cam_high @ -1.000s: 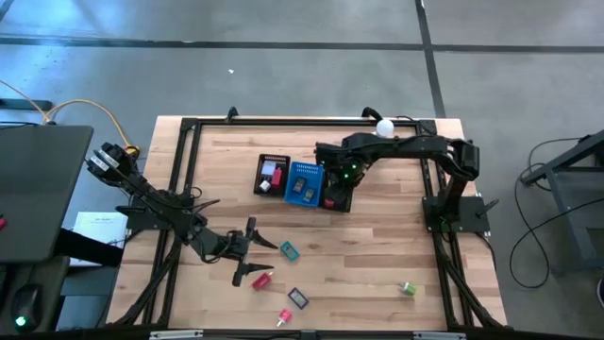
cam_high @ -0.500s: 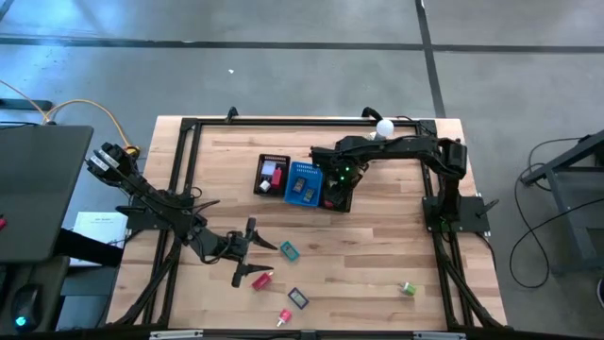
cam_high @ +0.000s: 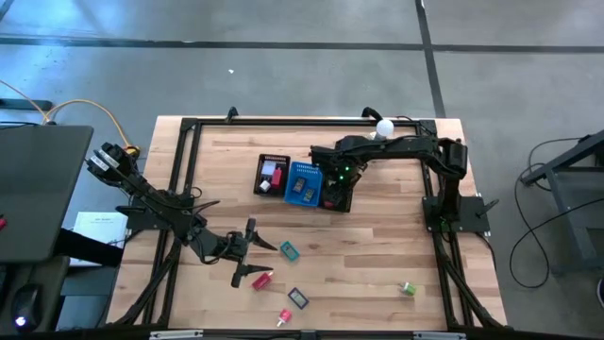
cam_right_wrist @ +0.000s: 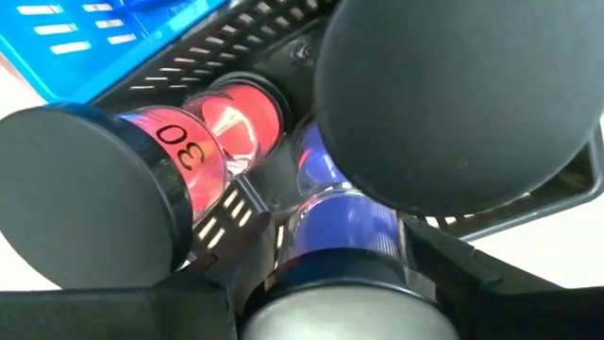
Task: Pick & Place Office items
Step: Put the blue hour glass into the right black bin
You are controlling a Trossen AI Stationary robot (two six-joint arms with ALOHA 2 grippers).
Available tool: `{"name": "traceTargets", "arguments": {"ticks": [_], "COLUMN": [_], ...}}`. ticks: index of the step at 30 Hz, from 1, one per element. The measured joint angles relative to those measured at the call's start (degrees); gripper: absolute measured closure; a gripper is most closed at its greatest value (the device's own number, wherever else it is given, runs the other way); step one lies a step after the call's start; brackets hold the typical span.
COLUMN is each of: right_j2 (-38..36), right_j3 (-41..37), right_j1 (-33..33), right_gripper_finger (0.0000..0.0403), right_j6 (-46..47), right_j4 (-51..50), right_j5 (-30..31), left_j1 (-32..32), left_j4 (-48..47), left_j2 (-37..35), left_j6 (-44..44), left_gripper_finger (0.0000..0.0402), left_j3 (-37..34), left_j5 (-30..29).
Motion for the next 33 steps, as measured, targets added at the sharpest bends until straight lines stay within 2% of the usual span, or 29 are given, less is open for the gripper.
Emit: {"name": "traceTargets", "arguments": {"ticks": [9,19,23,33], "right_j2": [0.0,0.0,-0.2,-1.7], "right_j3": [0.0,0.0,0.0,0.0], "right_j1": [0.0,0.0,0.0,-0.3], "right_gripper_finger": [0.0212,0.0134,0.0115,0.0126], "right_j6": [0.0,1.3,0.5,1.4], "right_j4": [0.0,0.5,0.3,-3.6], "right_j5": [-0.1,0.4,0.0,-0.3], "left_j1": [0.0,0.0,0.0,0.0], "left_j4": [0.0,0.0,-0.1,-0.2], "left_j2": [0.0,0.0,0.0,0.0], "left_j6": [-0.1,-0.2,-0.2,-0.2], "left_gripper_finger": [0.0159,0.0159,0.0159,0.0159], "left_j3": [0.0,0.0,0.0,0.0], "left_j5": [0.0,0.0,0.0,-0.1]}}
